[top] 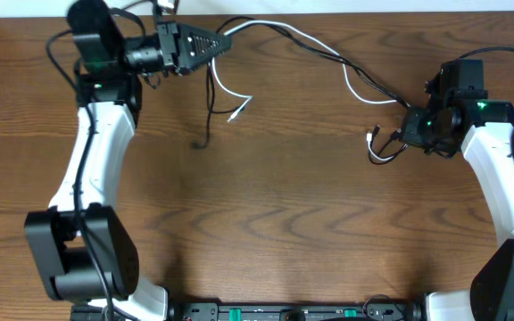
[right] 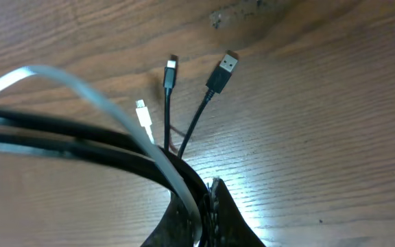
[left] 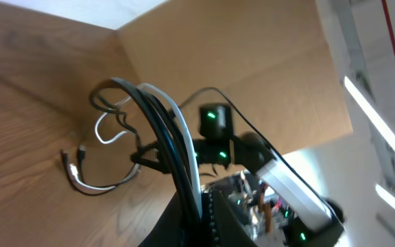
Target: Untangle cables
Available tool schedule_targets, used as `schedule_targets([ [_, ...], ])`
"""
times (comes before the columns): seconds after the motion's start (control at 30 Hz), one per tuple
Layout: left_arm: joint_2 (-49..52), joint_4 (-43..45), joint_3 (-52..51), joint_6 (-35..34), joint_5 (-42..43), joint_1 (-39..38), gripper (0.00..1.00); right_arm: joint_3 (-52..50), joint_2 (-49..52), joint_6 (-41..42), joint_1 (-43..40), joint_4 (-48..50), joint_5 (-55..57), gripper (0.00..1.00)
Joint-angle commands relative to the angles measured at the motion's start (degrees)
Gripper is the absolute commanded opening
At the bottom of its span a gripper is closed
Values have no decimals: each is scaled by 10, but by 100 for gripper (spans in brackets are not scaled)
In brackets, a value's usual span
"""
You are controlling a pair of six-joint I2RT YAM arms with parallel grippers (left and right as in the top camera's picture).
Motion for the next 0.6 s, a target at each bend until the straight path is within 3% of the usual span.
schedule_targets([
  [0.0, 0, -1, -18, 20, -60, -10, 7, 2, 0, -24, -3, -2, -7, 1],
  [0.17, 0, -117, -23, 97, -164, -29, 7, 2, 0, -24, -3, 2, -13, 1],
  [0.37, 0, -387, -23, 291, -401, -75, 7, 2, 0, -24, -3, -1, -15, 1],
  [0.57, 0, -570, -23, 410, -588, -128, 7, 2, 0, -24, -3, -5, -15, 1],
])
